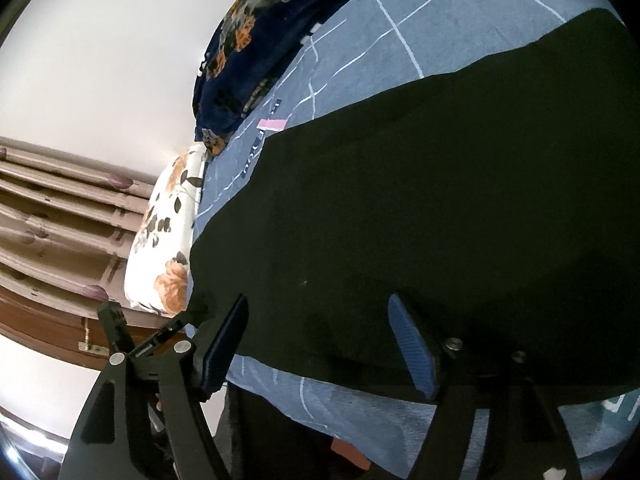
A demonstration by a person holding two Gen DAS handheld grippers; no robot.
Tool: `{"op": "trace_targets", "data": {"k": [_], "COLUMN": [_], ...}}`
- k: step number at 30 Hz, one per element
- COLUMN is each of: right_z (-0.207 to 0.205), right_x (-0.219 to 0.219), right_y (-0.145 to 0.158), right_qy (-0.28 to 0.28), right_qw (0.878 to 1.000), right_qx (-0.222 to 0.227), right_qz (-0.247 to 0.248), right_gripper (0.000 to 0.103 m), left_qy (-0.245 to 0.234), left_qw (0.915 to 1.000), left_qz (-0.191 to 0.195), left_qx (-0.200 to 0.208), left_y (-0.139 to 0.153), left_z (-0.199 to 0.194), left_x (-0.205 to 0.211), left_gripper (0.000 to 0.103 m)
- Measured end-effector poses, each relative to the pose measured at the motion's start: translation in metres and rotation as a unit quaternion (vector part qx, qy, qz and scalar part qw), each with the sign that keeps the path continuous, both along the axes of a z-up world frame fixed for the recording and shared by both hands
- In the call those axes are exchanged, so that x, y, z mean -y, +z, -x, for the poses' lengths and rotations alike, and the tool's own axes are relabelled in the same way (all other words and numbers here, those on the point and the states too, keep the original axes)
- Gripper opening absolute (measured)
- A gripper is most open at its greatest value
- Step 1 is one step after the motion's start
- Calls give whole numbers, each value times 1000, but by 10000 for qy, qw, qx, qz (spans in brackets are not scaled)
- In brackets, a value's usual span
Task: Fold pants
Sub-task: 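Lift the leg ends toward the waistband with the right gripper while the left gripper releases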
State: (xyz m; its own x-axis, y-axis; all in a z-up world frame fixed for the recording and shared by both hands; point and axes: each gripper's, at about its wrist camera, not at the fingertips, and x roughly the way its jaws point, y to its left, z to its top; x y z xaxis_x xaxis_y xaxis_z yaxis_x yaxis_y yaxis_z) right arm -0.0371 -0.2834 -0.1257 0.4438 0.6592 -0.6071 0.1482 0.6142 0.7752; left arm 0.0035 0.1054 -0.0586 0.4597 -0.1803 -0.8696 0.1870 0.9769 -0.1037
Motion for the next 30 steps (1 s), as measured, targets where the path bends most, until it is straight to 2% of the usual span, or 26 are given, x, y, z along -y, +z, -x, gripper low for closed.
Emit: {"op": "trace_targets", "data": {"k": [7,10,13,14,16,17,18,20,21,23,25,26,28,30], "right_z": [2,2,2,2,2,2,2,1,2,1,0,0,0,0], "right_x": [3,4,7,8,9,8,8,8,8,8,9,9,9,10], "right_y": [-2,-4,-5,-6,-6,-6,-6,-6,-6,-6,-6,-6,-6,-7], "right_qy": [-53,-36,-55,-59,-44,-29,-22,-4,9,32,14,4,4,12], "right_qw": [9998,9996,9992,9991,9990,9990,9991,9991,9992,9992,9991,9990,9989,9988], "right_qx": [10,34,23,20,22,23,25,37,45,42,14,5,-2,-18], "right_qz": [-212,-266,-386,-423,-447,-443,-434,-416,-407,-404,-431,-449,-470,-497], "right_gripper": [70,70,70,70,70,70,70,70,71,71,71,71,71,71], "left_qy": [-324,-469,-88,70,454,573,693,630,510,167,-449,-915,-1510,-1995], "left_qw": [9992,9983,9930,9913,9909,9912,9928,9969,9968,9945,9899,9841,9723,9545], "left_qz": [45,-92,-1035,-1157,-1098,-1018,-781,-39,417,899,1260,1474,1766,2213], "left_qx": [248,324,562,615,639,629,592,474,457,514,476,377,247,75], "left_y": [20,25,28,29,33,35,38,45,50,58,60,59,56,49], "left_z": [1,-3,-11,-13,-17,-19,-20,-22,-21,-19,-20,-19,-17,-17], "left_x": [31,49,63,59,42,34,23,14,14,29,58,82,116,152], "left_gripper": [76,79,79,79,79,80,80,80,80,80,80,80,80,80]}}
